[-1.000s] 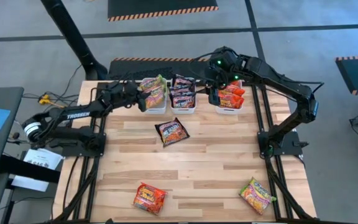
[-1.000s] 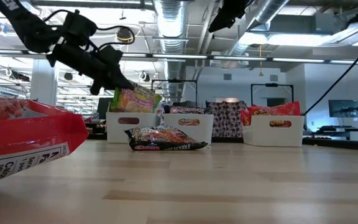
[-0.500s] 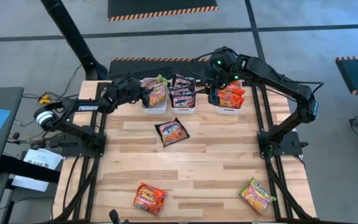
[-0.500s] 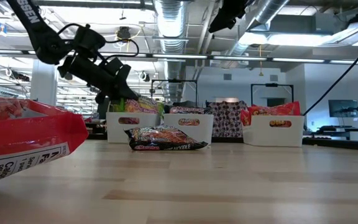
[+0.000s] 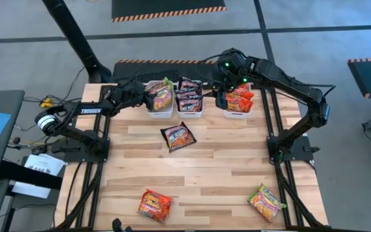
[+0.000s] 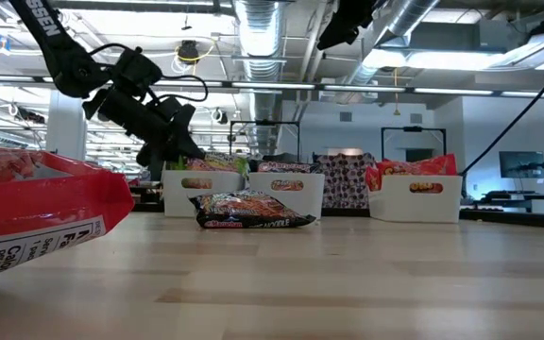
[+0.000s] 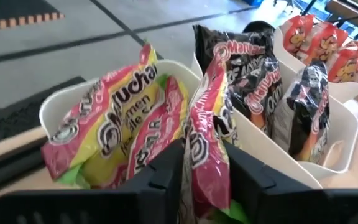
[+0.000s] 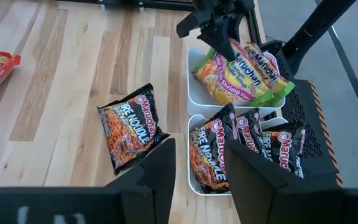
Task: Sort Maruchan noodles
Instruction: Put the green noodle pack into the left white bin
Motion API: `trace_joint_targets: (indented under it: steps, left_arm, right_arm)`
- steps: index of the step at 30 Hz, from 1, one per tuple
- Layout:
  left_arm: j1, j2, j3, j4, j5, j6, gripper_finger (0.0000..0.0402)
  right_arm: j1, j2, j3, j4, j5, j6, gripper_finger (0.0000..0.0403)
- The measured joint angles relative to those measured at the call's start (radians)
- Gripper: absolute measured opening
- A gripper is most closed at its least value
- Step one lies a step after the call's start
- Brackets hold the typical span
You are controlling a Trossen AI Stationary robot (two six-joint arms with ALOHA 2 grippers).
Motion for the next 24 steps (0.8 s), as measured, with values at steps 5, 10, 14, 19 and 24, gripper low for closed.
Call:
trace_joint_targets:
  steps: [5,10,14,19,24]
  left_arm:
    - [-0.001,0.001,0.006,0.015,0.102,-0.079,0.0130]
    - [-0.003,0.002,0.024,-0.052,0.209,-0.103,0.0165]
    - [0.001,0.002,0.044,-0.073,0.202,-0.104,0.0179]
    - [0.022,0.002,0.078,-0.104,0.199,-0.102,0.0181]
    - [0.049,0.002,0.119,-0.152,0.200,-0.102,0.0181]
  right_arm:
    - [0.000,0.000,0.000,0.000,0.000,0.000,0.0159]
    - [0.000,0.000,0.000,0.000,0.000,0.000,0.0159]
    - [0.000,0.000,0.000,0.000,0.000,0.000,0.0159]
    - [0.000,0.000,0.000,-0.005,0.000,0.000,0.0159]
    - [0.000,0.000,0.000,-0.030,-0.001,-0.001,0.0159]
